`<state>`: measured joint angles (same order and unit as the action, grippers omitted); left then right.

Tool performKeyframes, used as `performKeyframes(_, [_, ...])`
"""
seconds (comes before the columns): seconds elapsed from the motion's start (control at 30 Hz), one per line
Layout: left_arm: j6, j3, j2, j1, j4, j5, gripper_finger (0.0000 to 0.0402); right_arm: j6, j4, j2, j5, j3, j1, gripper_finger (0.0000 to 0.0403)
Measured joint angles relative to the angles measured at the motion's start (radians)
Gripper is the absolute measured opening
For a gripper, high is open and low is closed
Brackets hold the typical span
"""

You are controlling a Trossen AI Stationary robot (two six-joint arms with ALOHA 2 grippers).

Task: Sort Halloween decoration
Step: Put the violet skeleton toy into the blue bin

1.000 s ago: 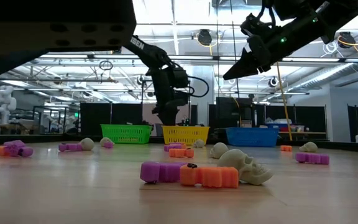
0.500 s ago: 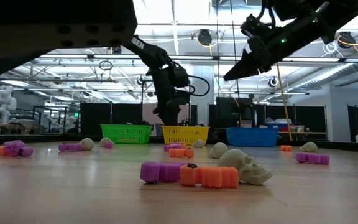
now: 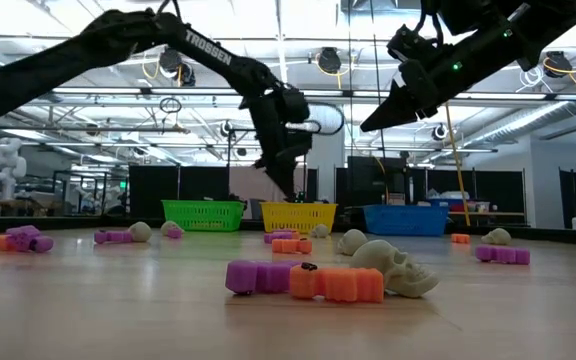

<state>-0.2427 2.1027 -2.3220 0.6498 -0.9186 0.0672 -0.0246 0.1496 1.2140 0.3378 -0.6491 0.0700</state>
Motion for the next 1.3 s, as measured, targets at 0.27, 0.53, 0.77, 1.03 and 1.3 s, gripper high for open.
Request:
performKeyframes(0.27, [0.028,-0.018,0.027,-0.041,0.087,-0.099,0.0008,-0.001,-0.005,0.0,0.0,0.0,0.0,0.0])
performKeyframes(0.53, [0.054,-0.154,0.082,-0.062,0.26,-0.128,0.0001,-0.002,-0.005,0.0,0.0,0.0,0.0,0.0])
performKeyframes(0.77, [0.054,-0.4,0.202,-0.067,0.469,-0.124,0.0001,-0.002,-0.004,0.0,0.0,0.0,0.0,0.0])
performKeyframes(1.03, [0.049,-0.797,0.447,-0.069,0.773,-0.094,0.0001,0.036,-0.003,0.0,-0.002,0.0,0.0,0.0])
performKeyframes(1.3, [0.08,-1.229,0.728,-0.124,1.057,-0.067,0.0002,0.068,0.012,0.041,-0.081,0.0,-0.017,0.0])
